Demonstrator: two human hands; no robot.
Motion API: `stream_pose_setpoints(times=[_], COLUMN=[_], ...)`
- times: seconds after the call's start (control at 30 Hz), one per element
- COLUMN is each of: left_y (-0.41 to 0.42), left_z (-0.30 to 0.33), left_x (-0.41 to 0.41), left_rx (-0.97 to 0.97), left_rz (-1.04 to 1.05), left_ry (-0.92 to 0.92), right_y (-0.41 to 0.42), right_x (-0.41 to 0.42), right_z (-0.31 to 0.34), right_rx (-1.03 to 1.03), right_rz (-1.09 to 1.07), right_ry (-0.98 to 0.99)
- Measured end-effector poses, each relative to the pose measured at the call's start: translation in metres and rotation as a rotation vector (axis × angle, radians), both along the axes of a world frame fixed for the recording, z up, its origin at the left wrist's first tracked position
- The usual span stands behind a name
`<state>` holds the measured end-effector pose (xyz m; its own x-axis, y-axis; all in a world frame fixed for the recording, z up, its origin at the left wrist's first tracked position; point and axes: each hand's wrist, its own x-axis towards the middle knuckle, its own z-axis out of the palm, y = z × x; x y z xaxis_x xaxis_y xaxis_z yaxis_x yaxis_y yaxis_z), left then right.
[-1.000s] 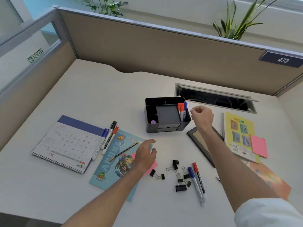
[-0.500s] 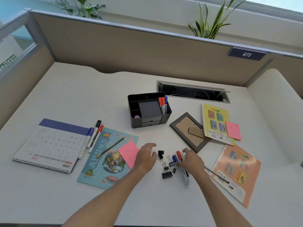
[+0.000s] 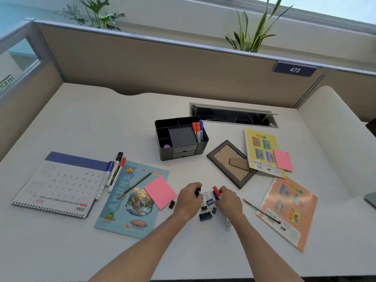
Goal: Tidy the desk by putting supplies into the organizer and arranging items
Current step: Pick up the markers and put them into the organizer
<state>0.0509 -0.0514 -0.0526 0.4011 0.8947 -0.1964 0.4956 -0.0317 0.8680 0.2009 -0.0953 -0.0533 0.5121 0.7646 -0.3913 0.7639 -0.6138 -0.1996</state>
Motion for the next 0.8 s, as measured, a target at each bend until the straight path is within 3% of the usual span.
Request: stream_pose_setpoints(times=[0.17, 0.3, 0.5, 0.67, 0.8], left_y=[-0.001, 0.002, 0.026, 0.054, 0.080], left_z=[-0.003, 0.001, 0.023, 0.050, 0.065], left_x=[0.008, 0.015, 0.026, 0.026, 0.031], left_rx=[-0.197, -0.319, -0.603, -0.657, -0.629], left_rz=[0.005, 0.041, 0.118, 0.099, 0.099], left_ry=[-0.065, -0.150, -0.488, -0.597, -0.557], right_y=[0.005, 0.019, 0.047, 0.069, 0.085], right_x=[0.003, 0.002, -0.001, 0.008, 0.015], right_z=[0.005, 0.021, 0.057, 0.091, 0.109], right_rx=[0.044, 0.175, 0.282, 0.247, 0.198], right_rz=[-0.008, -0.049, -0.056, 0.013, 0.067], right_ry=[0.029, 0.182, 0.459, 0.607, 0.697])
